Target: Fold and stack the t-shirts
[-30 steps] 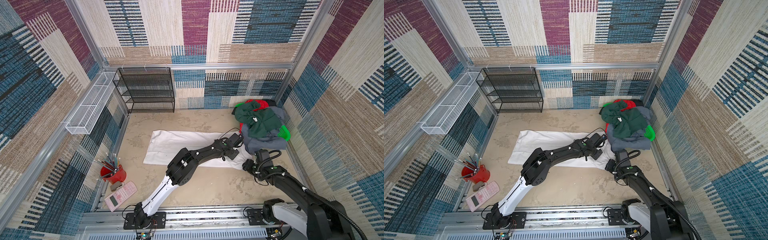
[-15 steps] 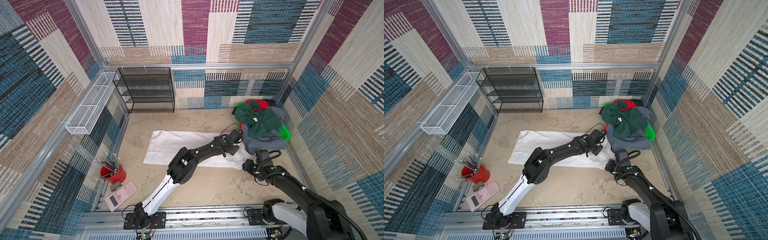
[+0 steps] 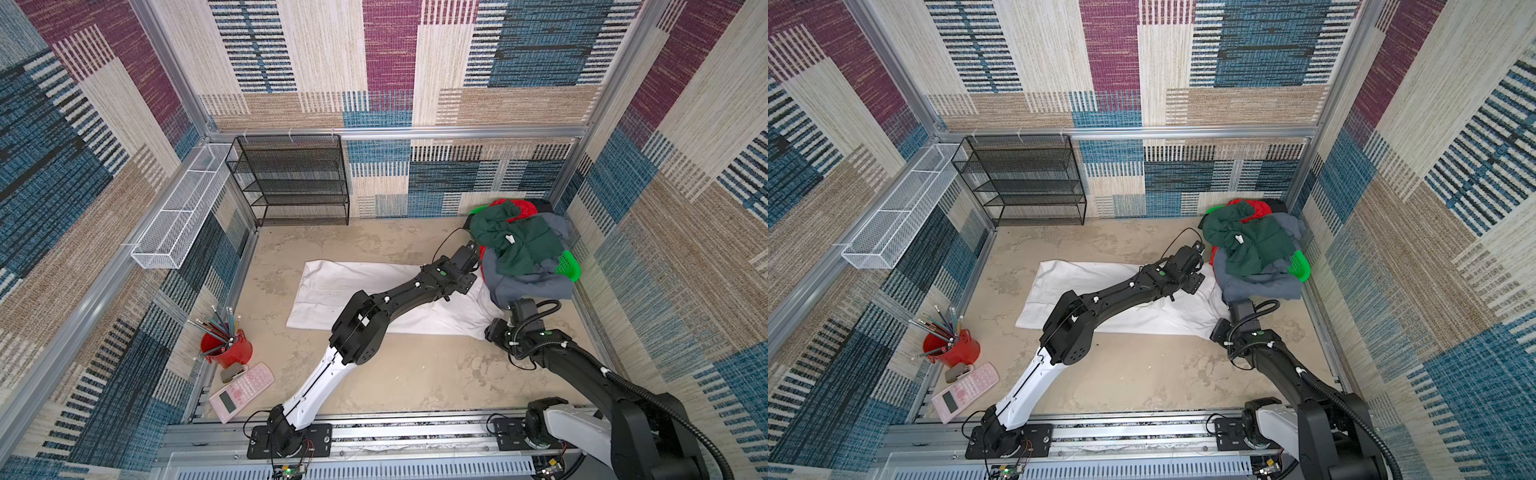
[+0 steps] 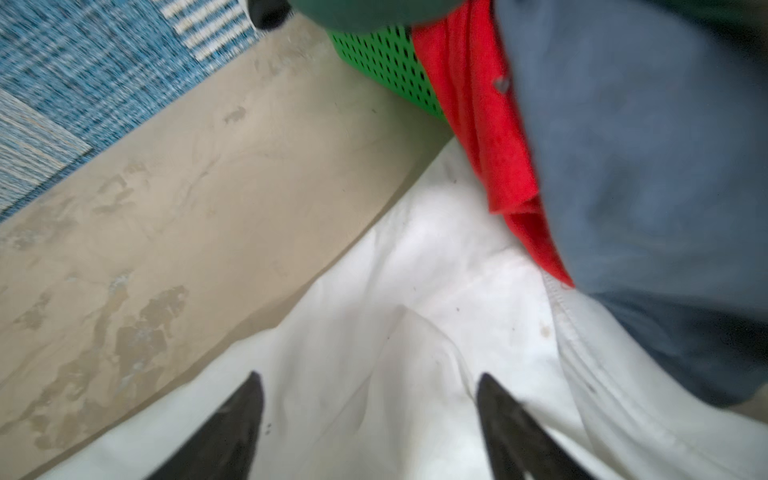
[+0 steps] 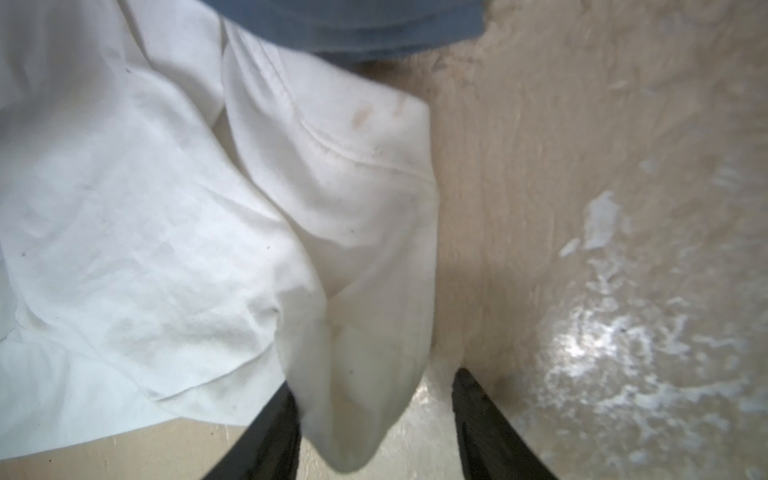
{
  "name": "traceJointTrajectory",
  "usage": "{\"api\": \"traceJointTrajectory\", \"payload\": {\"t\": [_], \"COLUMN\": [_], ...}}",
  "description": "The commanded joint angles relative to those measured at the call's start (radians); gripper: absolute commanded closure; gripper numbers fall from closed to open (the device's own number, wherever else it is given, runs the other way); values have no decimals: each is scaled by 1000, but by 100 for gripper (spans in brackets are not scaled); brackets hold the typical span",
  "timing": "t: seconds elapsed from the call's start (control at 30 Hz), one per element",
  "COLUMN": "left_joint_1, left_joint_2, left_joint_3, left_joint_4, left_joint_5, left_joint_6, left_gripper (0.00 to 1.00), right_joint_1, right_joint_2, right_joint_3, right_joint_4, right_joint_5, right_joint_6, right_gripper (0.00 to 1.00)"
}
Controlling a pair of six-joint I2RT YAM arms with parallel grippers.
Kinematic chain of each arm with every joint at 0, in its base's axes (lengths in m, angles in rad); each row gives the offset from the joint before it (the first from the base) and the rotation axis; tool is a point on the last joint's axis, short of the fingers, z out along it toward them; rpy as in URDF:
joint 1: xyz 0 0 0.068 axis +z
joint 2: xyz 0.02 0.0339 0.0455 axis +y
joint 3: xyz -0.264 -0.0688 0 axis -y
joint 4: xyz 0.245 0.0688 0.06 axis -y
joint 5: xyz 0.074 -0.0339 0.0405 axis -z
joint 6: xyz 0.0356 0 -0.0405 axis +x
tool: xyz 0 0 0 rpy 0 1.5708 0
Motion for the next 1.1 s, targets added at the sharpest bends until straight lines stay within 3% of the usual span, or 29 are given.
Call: {"api": "traceJointTrajectory", "payload": {"t": [0.0, 0.17, 0.4, 0.57, 0.83, 1.07], "left_joint_1": [3, 4, 9, 15, 62, 110], "left_joint_2": [-68, -187, -463, -658, -675, -697], "left_joint_3": [-54, -174, -585, -891, -1035, -1049], "left_joint_4": [58, 43, 110, 189, 101, 41], "left_joint_5": [-41, -54, -143, -141, -161, -212], "left_joint_6": [34, 35, -19, -61, -151, -172], "left_gripper": [3, 2, 2, 2, 2, 2], "right_joint_1": [0, 0, -1, -7, -42, -50], "right_joint_2": [6, 40, 72, 81, 103, 145], "right_joint_3": [8, 24, 40, 87, 126, 145], "right_joint_4": [22, 30, 56, 27, 22, 5], "right_joint_5": [22, 48, 72, 141, 136, 134], "right_joint_6": [1, -9, -25, -65, -108, -136], "right_gripper": [42, 42, 66, 83, 80, 55]}}
